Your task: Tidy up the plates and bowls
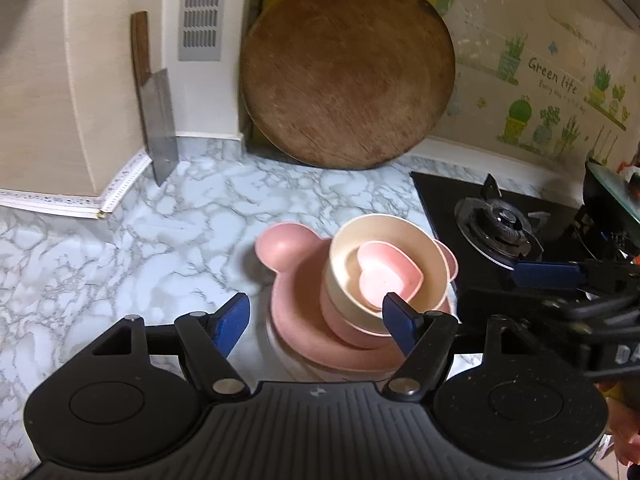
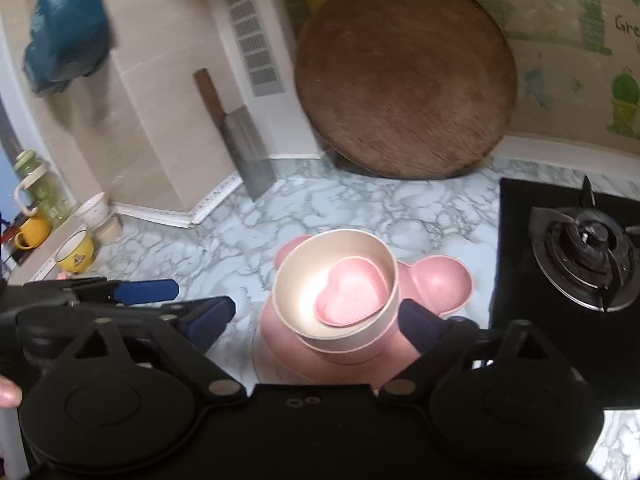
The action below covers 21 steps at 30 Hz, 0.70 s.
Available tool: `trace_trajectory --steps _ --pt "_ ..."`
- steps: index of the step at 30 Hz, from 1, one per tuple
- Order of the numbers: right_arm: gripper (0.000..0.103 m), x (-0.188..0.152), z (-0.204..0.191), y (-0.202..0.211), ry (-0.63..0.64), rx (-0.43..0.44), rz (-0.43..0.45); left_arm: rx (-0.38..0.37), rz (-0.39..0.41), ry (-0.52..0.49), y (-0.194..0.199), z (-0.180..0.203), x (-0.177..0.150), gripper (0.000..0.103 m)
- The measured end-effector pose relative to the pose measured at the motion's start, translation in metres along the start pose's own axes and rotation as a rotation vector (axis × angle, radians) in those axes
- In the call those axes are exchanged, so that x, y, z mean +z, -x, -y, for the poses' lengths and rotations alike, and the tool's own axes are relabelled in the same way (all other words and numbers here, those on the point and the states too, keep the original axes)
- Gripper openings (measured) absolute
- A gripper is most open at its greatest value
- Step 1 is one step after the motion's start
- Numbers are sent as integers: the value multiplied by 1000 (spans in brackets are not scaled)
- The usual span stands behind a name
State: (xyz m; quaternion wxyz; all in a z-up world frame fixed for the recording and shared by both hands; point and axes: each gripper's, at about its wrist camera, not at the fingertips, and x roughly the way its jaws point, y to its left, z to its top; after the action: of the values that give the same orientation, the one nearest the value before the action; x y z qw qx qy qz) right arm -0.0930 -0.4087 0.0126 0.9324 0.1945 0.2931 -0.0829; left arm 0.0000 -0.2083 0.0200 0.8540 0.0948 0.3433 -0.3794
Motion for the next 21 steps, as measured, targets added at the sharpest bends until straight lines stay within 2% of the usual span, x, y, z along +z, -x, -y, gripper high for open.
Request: trace_trajectory --steps 4,6,11,15,21 --pt "103 -7 -7 8 38 12 38 -5 13 19 8 -8 -5 74" --pt "103 -9 -9 10 46 14 48 2 28 17 12 -10 -9 78" --pt "103 -14 -9 13 48 -6 65 -4 66 18 24 -12 -15 79" --pt "103 -18 -9 15 47 -14 71 -23 87 19 31 -12 -21 103" --pt "103 -23 -12 20 66 -32 98 -22 98 24 34 -9 -30 103"
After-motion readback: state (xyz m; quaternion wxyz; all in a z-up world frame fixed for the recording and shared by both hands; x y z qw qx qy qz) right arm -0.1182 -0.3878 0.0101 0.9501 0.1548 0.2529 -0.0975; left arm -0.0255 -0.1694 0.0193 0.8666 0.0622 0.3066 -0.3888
